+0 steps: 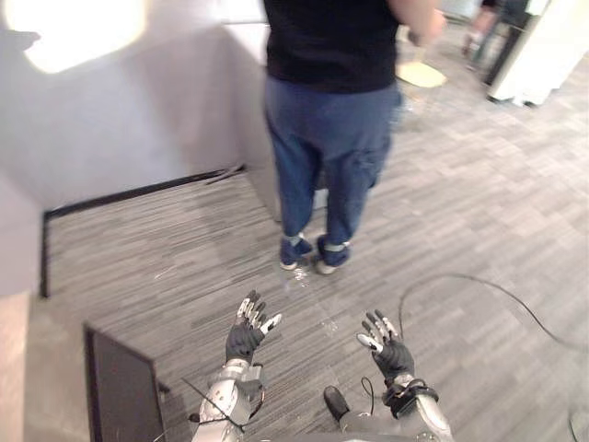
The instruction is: Organize washtable
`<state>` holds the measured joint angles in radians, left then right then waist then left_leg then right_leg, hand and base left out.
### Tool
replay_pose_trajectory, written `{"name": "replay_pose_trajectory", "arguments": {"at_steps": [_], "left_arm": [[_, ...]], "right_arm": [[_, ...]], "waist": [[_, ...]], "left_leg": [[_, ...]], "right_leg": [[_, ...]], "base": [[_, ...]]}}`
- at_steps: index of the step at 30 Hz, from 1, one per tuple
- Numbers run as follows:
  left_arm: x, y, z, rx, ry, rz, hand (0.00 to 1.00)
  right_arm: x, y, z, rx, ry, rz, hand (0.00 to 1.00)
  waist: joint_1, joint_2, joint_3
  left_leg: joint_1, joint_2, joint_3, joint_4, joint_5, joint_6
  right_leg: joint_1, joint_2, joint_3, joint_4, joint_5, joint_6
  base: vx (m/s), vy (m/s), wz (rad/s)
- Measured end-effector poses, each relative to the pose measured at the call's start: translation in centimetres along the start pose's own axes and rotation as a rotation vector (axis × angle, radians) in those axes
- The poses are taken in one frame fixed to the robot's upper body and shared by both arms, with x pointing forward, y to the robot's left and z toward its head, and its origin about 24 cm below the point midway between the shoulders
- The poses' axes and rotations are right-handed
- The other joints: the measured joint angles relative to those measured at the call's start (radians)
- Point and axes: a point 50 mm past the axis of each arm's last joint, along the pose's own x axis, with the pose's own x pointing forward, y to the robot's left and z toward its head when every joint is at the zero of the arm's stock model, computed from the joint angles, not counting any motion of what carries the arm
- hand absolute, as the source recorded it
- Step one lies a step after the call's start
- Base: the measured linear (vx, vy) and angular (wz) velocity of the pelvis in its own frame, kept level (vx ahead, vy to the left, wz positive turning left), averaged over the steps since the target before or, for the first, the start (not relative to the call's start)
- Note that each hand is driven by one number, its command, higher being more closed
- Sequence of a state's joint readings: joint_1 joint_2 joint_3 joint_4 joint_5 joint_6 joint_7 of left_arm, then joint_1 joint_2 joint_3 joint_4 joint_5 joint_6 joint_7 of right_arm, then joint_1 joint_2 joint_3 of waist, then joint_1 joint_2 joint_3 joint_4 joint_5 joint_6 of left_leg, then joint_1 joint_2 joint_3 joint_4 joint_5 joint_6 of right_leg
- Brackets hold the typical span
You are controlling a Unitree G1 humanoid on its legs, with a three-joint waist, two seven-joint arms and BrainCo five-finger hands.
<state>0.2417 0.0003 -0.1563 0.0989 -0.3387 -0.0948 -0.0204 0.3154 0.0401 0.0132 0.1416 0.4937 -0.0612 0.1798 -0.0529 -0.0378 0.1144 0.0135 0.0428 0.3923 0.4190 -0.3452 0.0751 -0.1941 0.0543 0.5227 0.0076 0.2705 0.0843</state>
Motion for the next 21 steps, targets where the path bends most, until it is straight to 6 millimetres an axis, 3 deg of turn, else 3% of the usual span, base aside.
{"name": "replay_pose_trajectory", "arguments": {"at_steps": [1, 2, 3, 4, 6, 8, 9, 10, 11, 12, 13, 14, 16, 17, 18, 19, 20, 21], "left_arm": [[0.6, -0.6, 0.7, 0.018, -0.026, -0.032, 0.0], [1.0, -0.4, 1.1, 0.024, -0.038, -0.023, 0.0], [1.3, -0.5, 1.1, 0.032, -0.035, -0.03, 0.0], [1.3, -0.4, 1.1, 0.041, -0.032, -0.028, 0.0], [0.8, 0.4, 0.6, 0.038, -0.011, 0.002, 0.0], [0.1, 1.7, 0.2, 0.032, 0.005, 0.057, 0.0], [-0.4, 2.6, 0.1, 0.028, 0.009, 0.098, 0.0], [-0.8, 3.3, 0.0, 0.025, 0.014, 0.13, 0.0], [-1.1, 3.8, -0.1, 0.022, 0.023, 0.154, 0.0], [-1.3, 4.0, -0.4, 0.015, 0.034, 0.172, 0.0], [-1.2, 3.6, -0.8, -0.003, 0.052, 0.167, 0.0], [-1.1, 3.5, -1.0, -0.009, 0.056, 0.165, 0.0], [-0.9, 3.1, -1.5, -0.01, 0.079, 0.15, 0.0], [-0.8, 2.9, -1.9, -0.005, 0.098, 0.13, 0.0], [-0.6, 2.6, -1.8, 0.0, 0.099, 0.116, 0.0], [-0.4, 2.2, -1.9, 0.004, 0.102, 0.095, 0.0], [-0.1, 1.2, -1.9, 0.007, 0.102, 0.057, 0.0], [-0.1, 1.2, -2.1, 0.011, 0.107, 0.056, 0.0]], "right_arm": [[0.4, -0.4, 0.7, -0.012, -0.027, -0.019, 0.0], [1.0, 0.0, 1.2, -0.016, -0.047, -0.006, 0.0], [1.1, 0.1, 1.5, -0.019, -0.059, -0.001, 0.0], [1.3, 0.1, 1.6, -0.02, -0.063, -0.002, 0.0], [1.4, 0.0, 1.4, -0.027, -0.05, -0.001, 0.0], [1.8, -0.3, 0.9, -0.04, -0.02, -0.003, 0.0], [2.2, -0.3, 0.7, -0.048, -0.003, 0.003, 0.0], [2.5, -0.3, 0.7, -0.053, 0.007, 0.009, 0.0], [2.8, 0.0, 0.8, -0.059, 0.008, 0.022, 0.0], [3.0, 0.0, 0.7, -0.071, 0.02, 0.035, 0.0], [2.7, -0.4, 0.5, -0.084, 0.036, 0.033, 0.0], [2.4, -0.7, 0.3, -0.088, 0.048, 0.028, 0.0], [1.6, -1.3, -0.4, -0.088, 0.08, 0.013, 0.0], [1.1, -1.7, -0.9, -0.083, 0.103, -0.001, 0.0], [0.9, -1.8, -1.0, -0.083, 0.109, -0.005, 0.0], [0.8, -2.0, -1.0, -0.085, 0.111, -0.01, 0.0], [0.7, -2.2, -0.9, -0.093, 0.113, -0.016, 0.0], [0.8, -2.2, -0.9, -0.096, 0.118, -0.013, 0.0]], "waist": [[0.01, 0.026, 0.013], [0.009, 0.006, 0.015], [-0.003, 0.017, 0.021], [-0.011, 0.023, 0.03], [-0.015, 0.03, 0.03], [-0.013, 0.043, 0.026], [-0.011, 0.034, 0.018], [0.002, 0.035, 0.015], [0.017, 0.032, 0.013], [0.011, 0.043, 0.008], [0.002, 0.068, 0.008], [0.001, 0.072, 0.005], [-0.003, 0.071, -0.002], [-0.025, 0.056, -0.002], [-0.023, 0.047, 0.002], [-0.021, 0.037, 0.007], [-0.027, 0.06, 0.002], [-0.028, 0.06, -0.002]], "left_leg": [[0.021, 0.025, 0.053, -0.098, 0.001, 0.011], [0.021, 0.02, 0.114, -0.105, 0.014, 0.014], [0.022, 0.02, 0.149, -0.112, 0.014, 0.023], [0.05, 0.021, 0.209, -0.138, 0.013, 0.028], [0.09, 0.023, 0.314, -0.16, 0.013, 0.028], [0.114, 0.024, 0.424, -0.176, 0.013, 0.028], [0.116, 0.023, 0.497, -0.175, 0.013, 0.028], [0.116, 0.021, 0.536, -0.176, 0.013, 0.028], [0.115, 0.022, 0.603, -0.175, 0.013, 0.028], [0.106, 0.029, 0.647, -0.175, 0.015, 0.024], [0.105, 0.06, 0.684, -0.153, 0.019, 0.017], [0.106, 0.075, 0.697, -0.134, 0.02, 0.015], [0.115, 0.114, 0.73, -0.069, 0.022, 0.012], [0.105, 0.197, 0.737, 0.116, 0.031, -0.004], [0.092, 0.226, 0.743, 0.162, 0.01, -0.037], [0.085, 0.239, 0.736, 0.14, -0.013, -0.068], [0.08, 0.27, 0.725, 0.018, 0.029, -0.085], [0.081, 0.266, 0.721, 0.02, 0.032, -0.084]], "right_leg": [[-0.03, -0.004, -0.193, 0.016, 0.0, -0.029], [-0.057, -0.053, -0.406, 0.101, -0.074, -0.065], [-0.071, -0.105, -0.603, 0.193, -0.16, -0.097], [-0.069, -0.172, -0.795, 0.345, -0.289, -0.13], [-0.03, -0.255, -0.957, 0.549, -0.425, -0.144], [0.032, -0.322, -1.077, 0.642, -0.491, -0.156], [0.072, -0.355, -1.151, 0.644, -0.497, -0.141], [0.093, -0.367, -1.192, 0.589, -0.473, -0.119], [0.102, -0.356, -1.207, 0.499, -0.458, -0.058], [0.111, -0.304, -1.181, 0.388, -0.451, -0.036], [0.123, -0.246, -1.152, 0.289, -0.398, -0.042], [0.134, -0.223, -1.137, 0.244, -0.375, -0.045], [0.17, -0.178, -1.087, 0.155, -0.329, -0.056], [0.215, -0.16, -1.059, 0.08, -0.29, -0.064], [0.223, -0.163, -1.042, 0.07, -0.286, -0.063], [0.222, -0.166, -1.027, 0.072, -0.284, -0.063], [0.216, -0.151, -0.998, 0.079, -0.286, -0.058], [0.213, -0.153, -0.979, 0.077, -0.285, -0.055]], "base": [[-0.21, -0.009, -1.67], [-0.13, 0.037, -1.55], [-0.08, 0.085, -1.44], [-0.08, 0.082, -1.22], [-0.08, 0.09, -1.6], [-0.07, 0.028, -1.84], [-0.06, -0.037, -2.07], [-0.03, -0.061, -2.19], [-0.04, -0.095, -2.08], [-0.01, -0.119, -1.77], [0.01, -0.123, -1.29], [0.1, -0.183, -1.05], [0.11, -0.172, -0.88], [0.04, -0.099, -0.63], [-0.03, -0.076, -0.61], [-0.09, -0.032, -0.59], [-0.11, -0.001, -0.57], [-0.08, 0.053, -0.52]]}}
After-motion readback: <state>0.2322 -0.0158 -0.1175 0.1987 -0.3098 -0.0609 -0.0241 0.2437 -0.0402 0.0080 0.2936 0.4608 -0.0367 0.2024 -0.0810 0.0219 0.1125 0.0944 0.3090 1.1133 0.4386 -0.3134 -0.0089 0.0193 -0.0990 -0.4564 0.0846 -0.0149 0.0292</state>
